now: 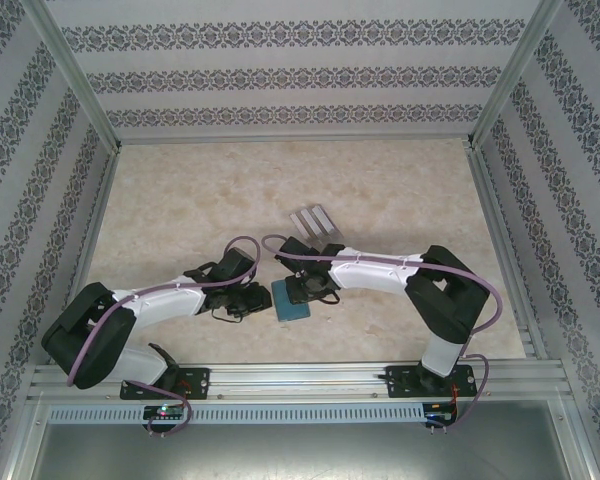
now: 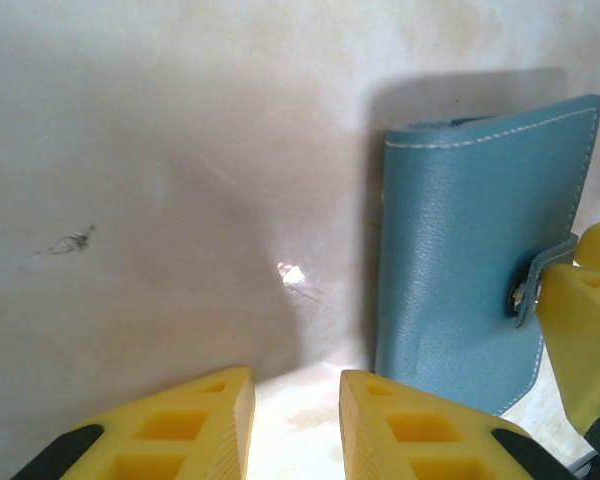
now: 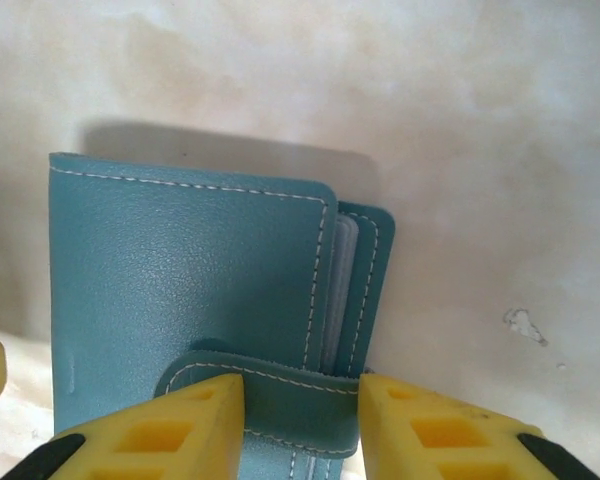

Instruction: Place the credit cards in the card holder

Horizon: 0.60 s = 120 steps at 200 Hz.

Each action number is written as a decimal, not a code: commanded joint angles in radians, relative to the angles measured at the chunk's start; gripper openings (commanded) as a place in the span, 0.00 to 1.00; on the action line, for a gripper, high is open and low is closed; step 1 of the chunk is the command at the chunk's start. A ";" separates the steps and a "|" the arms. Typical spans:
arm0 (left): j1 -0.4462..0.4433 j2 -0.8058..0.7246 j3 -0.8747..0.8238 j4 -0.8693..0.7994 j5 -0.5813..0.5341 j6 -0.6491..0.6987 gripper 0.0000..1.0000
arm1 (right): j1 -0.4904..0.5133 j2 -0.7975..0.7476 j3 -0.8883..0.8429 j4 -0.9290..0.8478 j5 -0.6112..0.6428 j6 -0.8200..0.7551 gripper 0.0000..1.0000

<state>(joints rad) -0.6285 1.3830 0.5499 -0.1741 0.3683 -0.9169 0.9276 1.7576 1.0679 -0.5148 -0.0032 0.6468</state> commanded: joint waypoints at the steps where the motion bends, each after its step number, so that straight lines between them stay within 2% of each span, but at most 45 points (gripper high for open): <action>1: 0.026 -0.012 0.015 -0.060 -0.014 0.029 0.30 | 0.005 -0.049 0.025 -0.079 0.051 -0.019 0.36; 30: 0.042 -0.019 0.012 -0.070 -0.021 0.030 0.30 | 0.006 -0.074 0.025 -0.031 0.005 -0.029 0.39; 90: 0.056 -0.025 -0.013 -0.055 -0.018 0.022 0.31 | 0.011 0.022 0.054 -0.030 -0.015 -0.032 0.40; 120: 0.064 -0.033 -0.018 -0.061 -0.019 0.032 0.31 | 0.015 0.081 0.062 -0.035 -0.025 -0.024 0.34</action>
<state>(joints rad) -0.5854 1.3701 0.5465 -0.1890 0.3653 -0.9165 0.9276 1.7889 1.1103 -0.5278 -0.0170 0.6247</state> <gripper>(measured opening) 0.305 0.366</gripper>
